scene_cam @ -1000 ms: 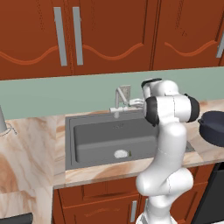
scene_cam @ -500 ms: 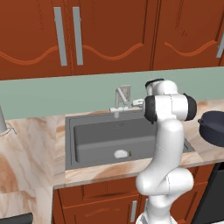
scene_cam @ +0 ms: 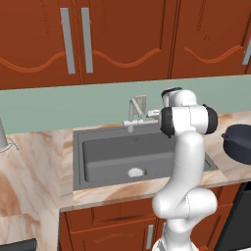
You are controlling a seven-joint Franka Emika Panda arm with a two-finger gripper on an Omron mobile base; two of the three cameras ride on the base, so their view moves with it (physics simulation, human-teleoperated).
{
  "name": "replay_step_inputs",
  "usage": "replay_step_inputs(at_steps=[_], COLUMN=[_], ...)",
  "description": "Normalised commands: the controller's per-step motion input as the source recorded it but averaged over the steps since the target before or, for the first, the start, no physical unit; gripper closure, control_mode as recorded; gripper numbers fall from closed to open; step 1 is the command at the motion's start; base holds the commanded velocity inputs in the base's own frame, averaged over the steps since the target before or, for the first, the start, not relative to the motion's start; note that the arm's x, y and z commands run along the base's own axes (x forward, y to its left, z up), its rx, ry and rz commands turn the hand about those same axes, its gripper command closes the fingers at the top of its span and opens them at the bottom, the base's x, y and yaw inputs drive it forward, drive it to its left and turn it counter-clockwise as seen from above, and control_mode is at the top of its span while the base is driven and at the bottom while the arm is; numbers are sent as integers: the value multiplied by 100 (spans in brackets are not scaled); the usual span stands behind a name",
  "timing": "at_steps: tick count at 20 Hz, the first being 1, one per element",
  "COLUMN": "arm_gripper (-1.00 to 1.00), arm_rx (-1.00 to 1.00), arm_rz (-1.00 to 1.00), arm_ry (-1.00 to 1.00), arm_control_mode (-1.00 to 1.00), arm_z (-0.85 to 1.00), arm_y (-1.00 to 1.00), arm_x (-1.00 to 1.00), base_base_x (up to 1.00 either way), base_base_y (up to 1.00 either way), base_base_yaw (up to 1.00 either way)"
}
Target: Dump the lemon wedge from the pot into the sink. Then turn on the water and wash the lemon wedge. Then turn off the water and put the lemon wedge back in the pot.
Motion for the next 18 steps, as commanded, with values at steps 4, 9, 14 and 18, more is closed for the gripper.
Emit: replay_step_inputs(at_steps=[4, 9, 14, 18], arm_gripper=[-100, -100, -100, -100], arm_rx=[0, 0, 0, 0], arm_rz=[0, 0, 0, 0], arm_ry=[0, 0, 0, 0], arm_control_mode=[-100, -100, -100, -100], arm_z=[-8, -17, -9, -1], arm_y=[16, 30, 19, 1], arm_x=[16, 11, 5, 16], base_base_x=[0, 0, 0, 0], base_base_y=[0, 0, 0, 0], base_base_yaw=[0, 0, 0, 0])
